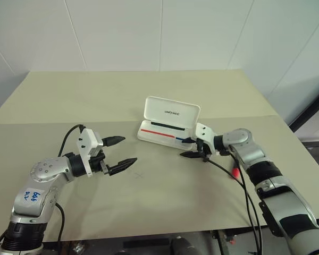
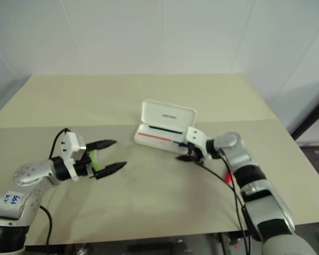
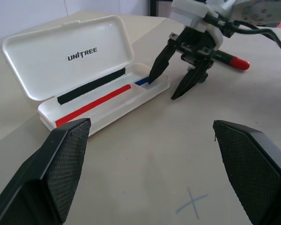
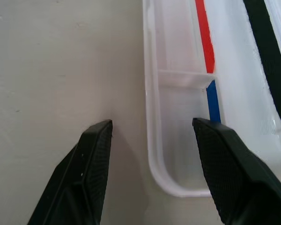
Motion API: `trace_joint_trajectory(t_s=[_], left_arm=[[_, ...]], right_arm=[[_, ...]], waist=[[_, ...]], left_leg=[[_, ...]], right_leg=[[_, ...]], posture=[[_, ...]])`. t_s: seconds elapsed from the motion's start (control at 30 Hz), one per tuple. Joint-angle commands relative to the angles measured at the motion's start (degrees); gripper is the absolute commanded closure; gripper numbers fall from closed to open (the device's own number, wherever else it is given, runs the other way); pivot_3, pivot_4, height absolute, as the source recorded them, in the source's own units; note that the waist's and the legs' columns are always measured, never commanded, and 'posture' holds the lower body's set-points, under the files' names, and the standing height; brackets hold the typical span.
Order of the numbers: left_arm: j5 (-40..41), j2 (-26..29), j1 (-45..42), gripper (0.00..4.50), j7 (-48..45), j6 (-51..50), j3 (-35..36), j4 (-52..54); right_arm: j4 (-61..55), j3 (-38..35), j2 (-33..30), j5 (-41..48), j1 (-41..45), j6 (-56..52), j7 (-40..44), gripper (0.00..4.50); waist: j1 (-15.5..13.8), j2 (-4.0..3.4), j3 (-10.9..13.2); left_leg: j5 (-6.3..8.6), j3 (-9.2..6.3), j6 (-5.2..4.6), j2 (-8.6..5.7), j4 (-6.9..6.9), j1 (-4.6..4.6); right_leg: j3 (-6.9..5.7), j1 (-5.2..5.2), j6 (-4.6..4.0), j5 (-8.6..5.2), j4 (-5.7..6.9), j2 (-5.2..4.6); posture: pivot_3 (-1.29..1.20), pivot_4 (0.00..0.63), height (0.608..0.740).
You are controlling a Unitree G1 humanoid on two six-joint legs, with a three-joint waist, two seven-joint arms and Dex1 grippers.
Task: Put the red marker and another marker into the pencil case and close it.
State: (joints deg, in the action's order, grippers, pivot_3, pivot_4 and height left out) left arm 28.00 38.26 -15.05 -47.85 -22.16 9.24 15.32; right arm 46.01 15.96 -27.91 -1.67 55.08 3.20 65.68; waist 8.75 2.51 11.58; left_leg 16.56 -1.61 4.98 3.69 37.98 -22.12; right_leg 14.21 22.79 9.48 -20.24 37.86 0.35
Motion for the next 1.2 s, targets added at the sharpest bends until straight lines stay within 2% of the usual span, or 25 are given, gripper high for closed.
trace_joint_trajectory(t_s=[0.03,0.23,0.37,0.6,0.77,0.93,1.2], left_arm=[[1.3,-0.3,0.0,0.00,0.5,0.3,1.4,2.3],[1.3,-0.4,-0.7,0.00,0.4,0.6,1.1,1.7],[1.1,-0.8,-1.0,0.00,0.4,0.9,0.9,1.3],[0.9,-1.1,-2.5,0.00,-0.9,1.2,0.2,-0.1],[1.1,0.5,-2.1,0.00,-3.3,1.6,1.9,-1.2],[0.7,3.6,0.9,0.00,-6.4,3.5,5.4,-3.0],[0.6,6.4,3.4,0.00,-8.3,4.8,7.8,-3.9]], right_arm=[[3.9,1.7,-0.4,-3.9,1.4,1.6,-0.2,2.51],[5.9,2.0,0.1,-5.4,3.7,2.8,0.0,4.47],[5.3,1.5,0.3,-5.6,4.0,2.5,-0.3,4.47],[-2.8,-0.4,-0.5,-2.7,3.3,-1.4,2.3,4.47],[-20.4,-1.0,-3.5,0.4,-2.6,-10.8,6.4,4.47],[-41.0,-1.2,-6.7,3.9,-11.4,-23.3,6.6,4.47],[-56.9,-1.6,-10.6,6.5,-19.8,-33.0,4.5,4.47]], waist=[[0.0,0.00,0.0],[0.0,0.00,0.0],[0.0,0.00,0.0],[0.0,-0.02,0.0],[-0.2,-0.11,0.1],[-0.2,-0.15,0.1],[-1.1,-0.28,0.2]], left_leg=[[0.00,-0.03,0.00,-0.01,0.03,0.01],[0.00,-0.15,0.00,-0.05,0.13,0.11],[0.00,-0.17,0.00,-0.05,0.16,0.13],[-0.01,-0.19,0.00,-0.05,0.09,0.12],[0.00,-0.30,0.01,-0.03,-0.07,-0.03],[0.01,-0.65,0.03,0.05,-0.34,-0.09],[-0.06,-0.98,0.15,0.05,-0.55,-0.15]], right_leg=[[-0.01,-0.05,0.02,0.02,-0.01,0.00],[-0.08,-0.29,0.07,0.09,-0.05,0.02],[-0.09,-0.34,0.07,0.15,-0.08,0.03],[-0.10,-0.30,0.07,0.15,-0.10,0.04],[-0.23,-0.19,0.04,0.13,-0.24,0.02],[-0.74,-0.08,-0.27,-0.03,-0.24,-0.01],[-1.11,-0.08,-0.46,-0.14,-0.28,-0.04]], posture=[[0.00,0.150,0.740],[0.00,0.150,0.740],[0.00,0.150,0.740],[0.00,0.150,0.740],[0.00,0.150,0.740],[0.00,0.150,0.740],[0.00,0.150,0.740]])
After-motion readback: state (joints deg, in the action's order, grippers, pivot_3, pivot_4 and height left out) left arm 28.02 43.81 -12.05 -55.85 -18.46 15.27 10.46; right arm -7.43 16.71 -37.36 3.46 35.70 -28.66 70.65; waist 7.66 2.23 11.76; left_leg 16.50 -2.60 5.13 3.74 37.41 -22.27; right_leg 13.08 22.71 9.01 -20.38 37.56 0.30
